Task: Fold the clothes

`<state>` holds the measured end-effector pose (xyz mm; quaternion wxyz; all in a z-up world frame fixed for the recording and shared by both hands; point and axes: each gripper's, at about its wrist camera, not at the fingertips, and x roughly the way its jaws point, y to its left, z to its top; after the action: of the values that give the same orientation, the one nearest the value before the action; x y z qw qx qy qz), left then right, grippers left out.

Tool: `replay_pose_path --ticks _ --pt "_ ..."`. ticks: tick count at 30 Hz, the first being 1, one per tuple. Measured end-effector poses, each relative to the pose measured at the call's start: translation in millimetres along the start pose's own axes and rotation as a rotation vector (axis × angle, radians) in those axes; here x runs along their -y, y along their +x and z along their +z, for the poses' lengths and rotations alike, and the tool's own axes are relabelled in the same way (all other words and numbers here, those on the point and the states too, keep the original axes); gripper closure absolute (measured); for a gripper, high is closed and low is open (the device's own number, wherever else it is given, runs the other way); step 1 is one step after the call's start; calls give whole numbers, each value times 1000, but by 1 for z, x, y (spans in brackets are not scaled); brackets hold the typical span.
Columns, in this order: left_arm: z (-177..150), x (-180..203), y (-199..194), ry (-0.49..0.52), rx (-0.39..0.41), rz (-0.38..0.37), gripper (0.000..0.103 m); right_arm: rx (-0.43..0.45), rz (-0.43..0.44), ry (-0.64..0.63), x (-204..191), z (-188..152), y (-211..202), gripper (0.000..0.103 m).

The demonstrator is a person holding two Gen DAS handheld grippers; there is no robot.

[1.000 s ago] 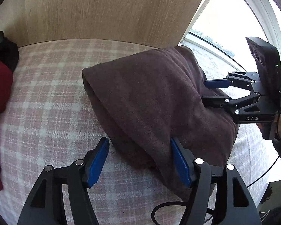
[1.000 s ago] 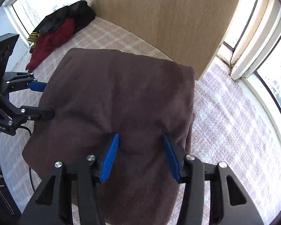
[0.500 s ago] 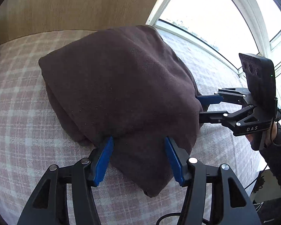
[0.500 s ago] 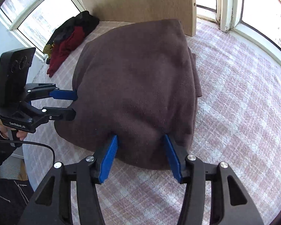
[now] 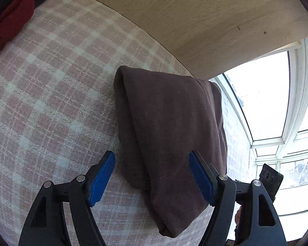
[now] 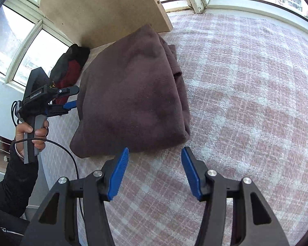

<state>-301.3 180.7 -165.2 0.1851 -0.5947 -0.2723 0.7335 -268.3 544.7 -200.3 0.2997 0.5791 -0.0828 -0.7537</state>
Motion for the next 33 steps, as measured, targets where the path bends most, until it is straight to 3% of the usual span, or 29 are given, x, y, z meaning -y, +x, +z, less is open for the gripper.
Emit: replay_pose_path --ticks 4,7,12,16,19,23,29,33 --pt "-1 17 7 86 11 81 31 -16 24 20 -6 2 10 50" --pt "-10 29 -13 140 78 117 31 -5 53 76 -5 1 14 50" --pt "-19 67 -43 337 176 115 31 -9 157 183 0 -4 27 49" --pt "-4 77 -19 408 111 111 31 7 226 228 -10 -9 36 49" --pt "0 71 7 436 39 179 32 34 198 244 -20 -6 38 47" --pt "-11 78 17 533 36 265 31 70 208 273 -25 -2 33 47" --pt "-12 77 16 555 32 271 31 108 228 386 -25 4 39 47" --pt "-10 76 17 557 26 268 31 182 164 305 -46 1 29 56"
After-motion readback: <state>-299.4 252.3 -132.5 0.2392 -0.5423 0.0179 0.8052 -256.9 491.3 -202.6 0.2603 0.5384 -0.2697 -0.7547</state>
